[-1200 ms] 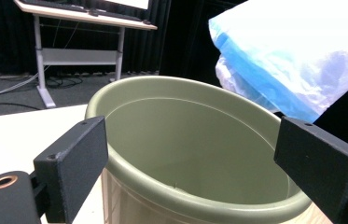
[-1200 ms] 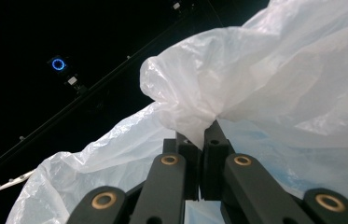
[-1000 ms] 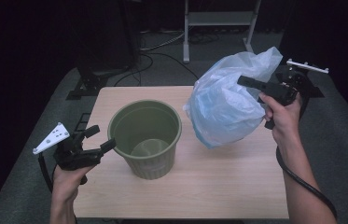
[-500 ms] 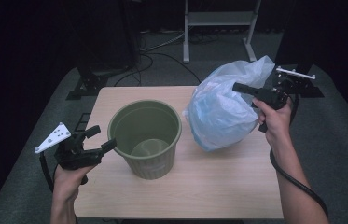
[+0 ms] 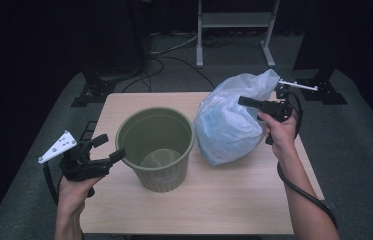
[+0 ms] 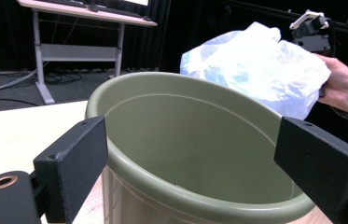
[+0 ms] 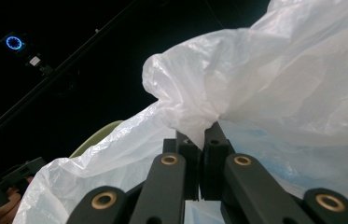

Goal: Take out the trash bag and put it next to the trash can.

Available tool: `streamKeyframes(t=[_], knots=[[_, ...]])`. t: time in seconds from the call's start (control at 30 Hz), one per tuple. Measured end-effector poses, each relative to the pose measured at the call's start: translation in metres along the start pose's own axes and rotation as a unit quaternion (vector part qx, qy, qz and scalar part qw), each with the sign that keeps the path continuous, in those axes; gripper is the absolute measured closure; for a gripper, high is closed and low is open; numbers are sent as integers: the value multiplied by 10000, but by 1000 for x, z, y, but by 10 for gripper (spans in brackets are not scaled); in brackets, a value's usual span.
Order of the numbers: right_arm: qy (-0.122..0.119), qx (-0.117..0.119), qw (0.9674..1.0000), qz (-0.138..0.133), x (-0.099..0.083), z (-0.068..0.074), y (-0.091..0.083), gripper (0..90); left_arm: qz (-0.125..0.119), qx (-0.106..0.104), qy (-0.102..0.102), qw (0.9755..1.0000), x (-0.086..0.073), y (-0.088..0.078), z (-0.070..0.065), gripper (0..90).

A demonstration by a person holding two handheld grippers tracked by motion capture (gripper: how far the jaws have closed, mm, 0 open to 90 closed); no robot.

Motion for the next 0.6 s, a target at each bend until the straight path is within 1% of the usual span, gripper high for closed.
streamKeyframes(t=[0.1,0.27,0.3,0.33,0.37,0.6], knots=[[27,-7,10000,27,-3,-2,4,888,-15,3,12,10000,1,0,0,85],[-20,-67,9999,108,-9,-6,15,887,6,-4,12,10000,0,1,0,85],[-20,-67,9999,108,-9,-6,15,887,6,-4,12,10000,0,1,0,85],[-18,-71,9999,138,-12,-7,19,887,10,-4,10,10000,-1,1,0,85],[-18,-71,9999,138,-12,-7,19,887,11,-4,11,10000,-1,1,0,85],[1,-72,9996,282,-26,-10,35,887,-7,-2,11,10000,0,-1,0,85]])
Point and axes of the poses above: each handheld gripper's, and its own axes: y roughly forward along the jaws, x roughly out of its top, z roughly to its left, the point moved 9 cm from there along y, roughly forward along the jaws, and after that the axes turned 7 degrees about y, right-handed, at the moved point
